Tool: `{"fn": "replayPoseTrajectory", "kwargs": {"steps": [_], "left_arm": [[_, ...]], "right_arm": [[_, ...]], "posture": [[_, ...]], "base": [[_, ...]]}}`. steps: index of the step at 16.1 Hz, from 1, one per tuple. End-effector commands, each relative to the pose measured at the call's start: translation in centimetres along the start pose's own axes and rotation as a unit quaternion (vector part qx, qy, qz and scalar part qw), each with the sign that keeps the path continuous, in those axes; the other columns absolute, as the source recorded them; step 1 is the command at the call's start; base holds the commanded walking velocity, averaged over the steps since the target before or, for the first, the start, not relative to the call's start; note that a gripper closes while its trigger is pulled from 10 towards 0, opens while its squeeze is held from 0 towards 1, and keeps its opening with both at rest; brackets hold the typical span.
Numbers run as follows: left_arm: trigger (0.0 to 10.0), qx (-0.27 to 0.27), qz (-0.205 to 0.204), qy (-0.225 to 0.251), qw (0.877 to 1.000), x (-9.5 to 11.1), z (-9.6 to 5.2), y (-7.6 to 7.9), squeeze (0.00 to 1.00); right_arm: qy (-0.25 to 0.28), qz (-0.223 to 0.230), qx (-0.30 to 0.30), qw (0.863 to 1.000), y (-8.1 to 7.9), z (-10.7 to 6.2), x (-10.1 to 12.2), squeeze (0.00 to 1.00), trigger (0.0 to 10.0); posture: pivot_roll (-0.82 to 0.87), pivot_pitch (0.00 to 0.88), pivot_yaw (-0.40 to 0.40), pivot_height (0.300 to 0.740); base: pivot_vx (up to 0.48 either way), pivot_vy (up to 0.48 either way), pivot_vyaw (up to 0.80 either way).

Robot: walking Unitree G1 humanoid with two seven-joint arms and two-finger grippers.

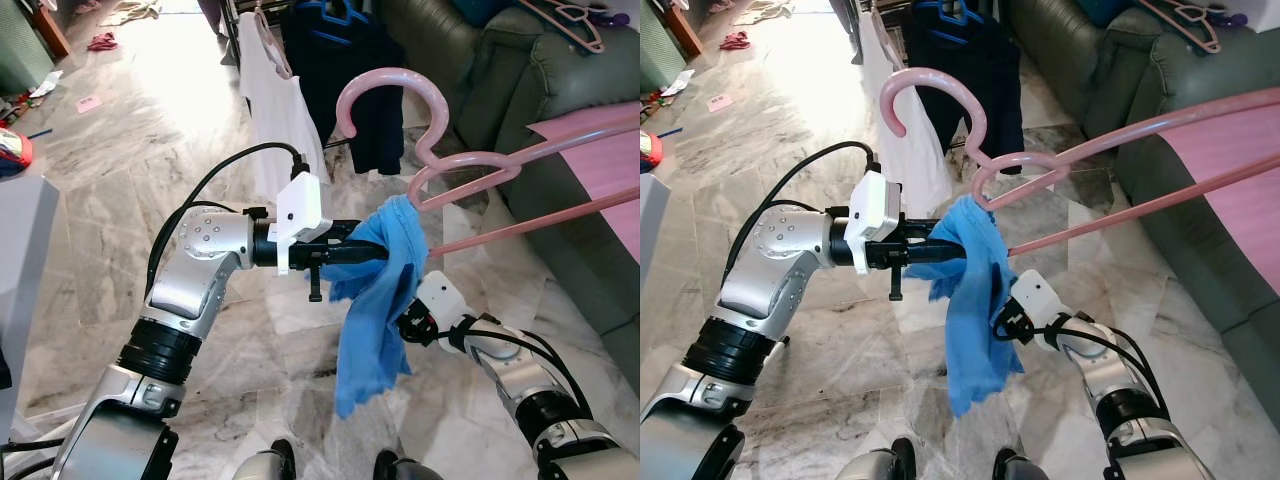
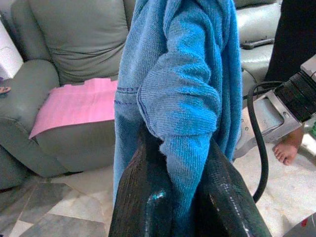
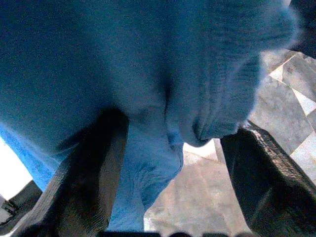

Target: Hang hanger

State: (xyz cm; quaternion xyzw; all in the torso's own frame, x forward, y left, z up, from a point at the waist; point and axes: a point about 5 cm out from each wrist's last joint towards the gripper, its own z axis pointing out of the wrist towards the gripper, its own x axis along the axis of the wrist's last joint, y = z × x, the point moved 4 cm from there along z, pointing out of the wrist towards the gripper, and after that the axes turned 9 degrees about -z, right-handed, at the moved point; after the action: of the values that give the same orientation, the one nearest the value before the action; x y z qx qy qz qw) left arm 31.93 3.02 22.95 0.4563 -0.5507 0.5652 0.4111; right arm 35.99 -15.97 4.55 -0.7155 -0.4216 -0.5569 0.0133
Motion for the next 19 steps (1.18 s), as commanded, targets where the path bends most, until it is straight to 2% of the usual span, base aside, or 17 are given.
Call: {"fn": "replayPoseTrajectory", "kwargs": {"steps": [1, 10, 13, 16, 18, 19], "left_arm": [[0.0, -0.004, 0.008, 0.007, 1.0, 0.5, -0.2, 0.4, 0.0], [0.0, -0.006, 0.007, 0.007, 1.0, 0.7, -0.1, 0.5, 0.0], [0.0, -0.006, 0.003, 0.002, 1.0, 0.3, -0.2, 0.5, 0.0], [0.0, 0.016, -0.012, -0.012, 1.0, -1.2, -0.7, 0.1, 0.0], [0.0, 0.053, -0.035, -0.03, 0.998, -3.6, -1.8, -0.5, 0.0], [0.0, 0.06, -0.038, -0.036, 0.997, -4.1, -2.1, -0.7, 0.0]], "right_arm": [[-0.003, 0.004, 0.008, 1.0, -0.5, -0.1, -0.5, 0.0, 0.0], [-0.005, 0.012, -0.021, 1.0, -0.6, 0.0, -0.8, 0.0, 0.0], [-0.006, 0.006, -0.063, 0.998, 0.6, -0.3, -0.8, 0.0, 0.0], [0.007, -0.001, -0.111, 0.994, 2.2, -1.0, -0.6, 0.0, 0.0], [0.033, -0.003, -0.145, 0.989, 3.3, -2.2, -0.3, 0.0, 0.0], [0.041, -0.006, -0.158, 0.987, 3.8, -2.7, -0.2, 0.0, 0.0]], "posture": [[0.07, 0.219, 0.08, 0.74], [0.07, 0.221, 0.096, 0.74], [0.07, 0.225, 0.097, 0.74], [0.07, 0.226, 0.092, 0.74], [0.06, 0.227, 0.083, 0.74], [0.05, 0.228, 0.08, 0.74]], "base": [[0.0, 0.0, 0.0], [0.0, 0.0, 0.0], [0.0, 0.0, 0.0], [0.0, 0.0, 0.0], [0.0, 0.0, 0.0], [0.0, 0.0, 0.0]]}}
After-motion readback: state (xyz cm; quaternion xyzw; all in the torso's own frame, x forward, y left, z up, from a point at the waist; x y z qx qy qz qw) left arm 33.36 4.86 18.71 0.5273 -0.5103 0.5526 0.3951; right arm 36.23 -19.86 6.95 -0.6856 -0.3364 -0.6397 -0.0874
